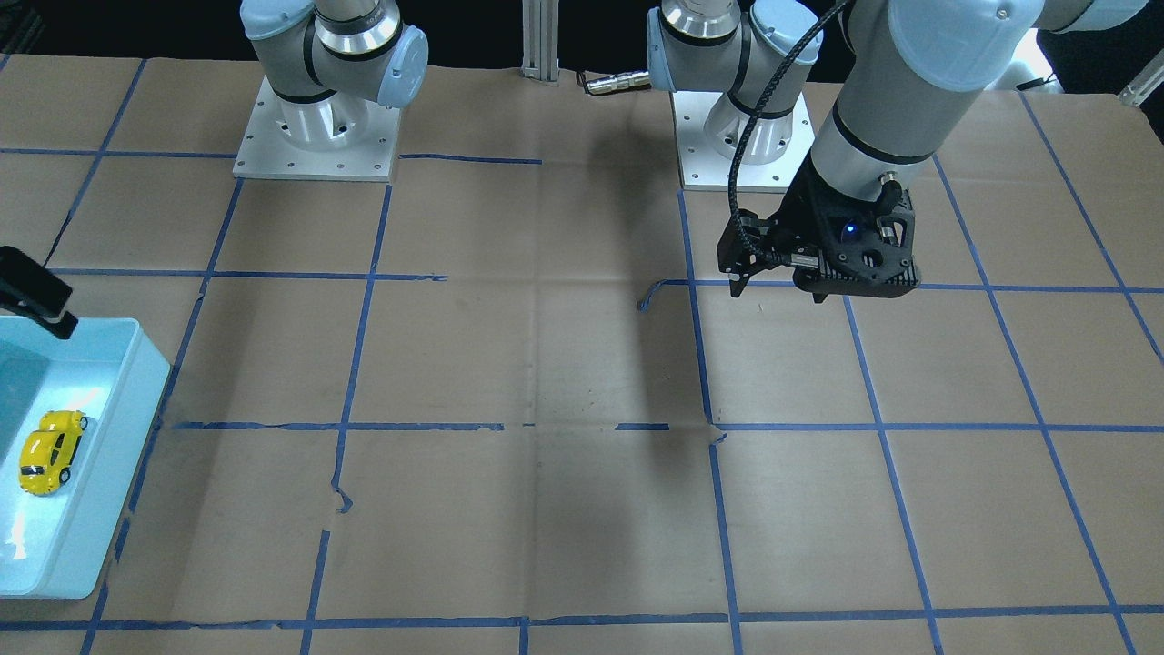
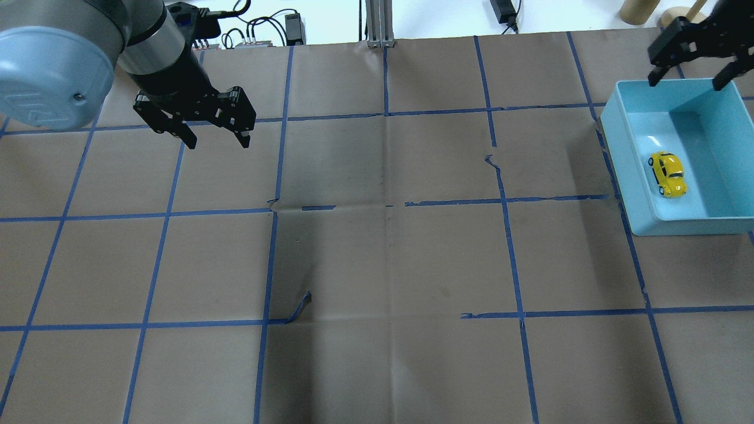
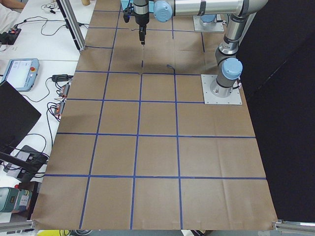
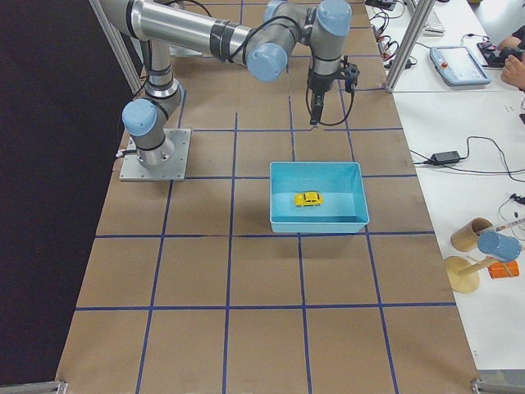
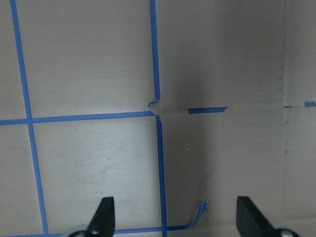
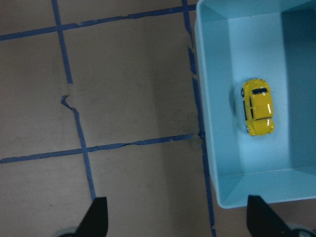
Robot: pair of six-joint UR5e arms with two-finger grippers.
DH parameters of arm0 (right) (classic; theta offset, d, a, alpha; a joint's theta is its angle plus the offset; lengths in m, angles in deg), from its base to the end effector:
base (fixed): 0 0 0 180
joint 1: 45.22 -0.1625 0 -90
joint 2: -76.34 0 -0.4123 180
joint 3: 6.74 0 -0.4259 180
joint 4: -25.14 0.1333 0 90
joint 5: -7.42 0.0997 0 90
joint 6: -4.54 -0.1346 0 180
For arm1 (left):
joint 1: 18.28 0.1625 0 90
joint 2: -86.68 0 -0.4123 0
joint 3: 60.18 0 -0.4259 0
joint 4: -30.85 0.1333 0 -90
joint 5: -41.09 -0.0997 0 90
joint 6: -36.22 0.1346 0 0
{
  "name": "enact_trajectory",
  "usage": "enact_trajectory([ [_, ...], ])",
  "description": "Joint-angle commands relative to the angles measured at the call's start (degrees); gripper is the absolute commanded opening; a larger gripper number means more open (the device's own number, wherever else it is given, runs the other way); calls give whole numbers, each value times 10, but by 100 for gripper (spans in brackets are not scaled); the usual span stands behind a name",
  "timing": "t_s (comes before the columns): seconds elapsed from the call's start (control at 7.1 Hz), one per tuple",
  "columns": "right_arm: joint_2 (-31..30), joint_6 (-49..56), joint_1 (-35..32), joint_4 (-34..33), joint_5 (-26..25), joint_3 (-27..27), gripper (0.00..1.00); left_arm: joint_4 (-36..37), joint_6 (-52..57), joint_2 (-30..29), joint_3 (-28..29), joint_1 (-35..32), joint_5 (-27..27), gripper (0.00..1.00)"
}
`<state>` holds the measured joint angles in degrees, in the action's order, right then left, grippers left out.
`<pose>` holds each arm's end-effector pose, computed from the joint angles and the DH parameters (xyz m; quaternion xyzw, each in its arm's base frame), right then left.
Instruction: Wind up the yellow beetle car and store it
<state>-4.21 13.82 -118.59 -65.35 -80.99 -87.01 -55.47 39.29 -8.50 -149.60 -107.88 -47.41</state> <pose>-0.0390 -0.6094 0.4381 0.0640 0.9978 -0.0097 0.0120 -0.1329 -0.5602 0.4028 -0.0232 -0.9996 -0.0076 0.0133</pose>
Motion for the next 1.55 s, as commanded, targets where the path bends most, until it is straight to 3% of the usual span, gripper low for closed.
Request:
enact_trajectory([
  [0.0, -37, -76, -95, 15, 1, 3, 99, 0, -1, 0, 0, 0, 3, 88],
  [0.28, -51, -102, -138, 14, -5, -1, 100, 0, -1, 2, -6, 0, 3, 88],
  [1.41, -49, -85, -159, 8, -6, -17, 99, -8, -1, 6, -9, -3, 4, 88],
])
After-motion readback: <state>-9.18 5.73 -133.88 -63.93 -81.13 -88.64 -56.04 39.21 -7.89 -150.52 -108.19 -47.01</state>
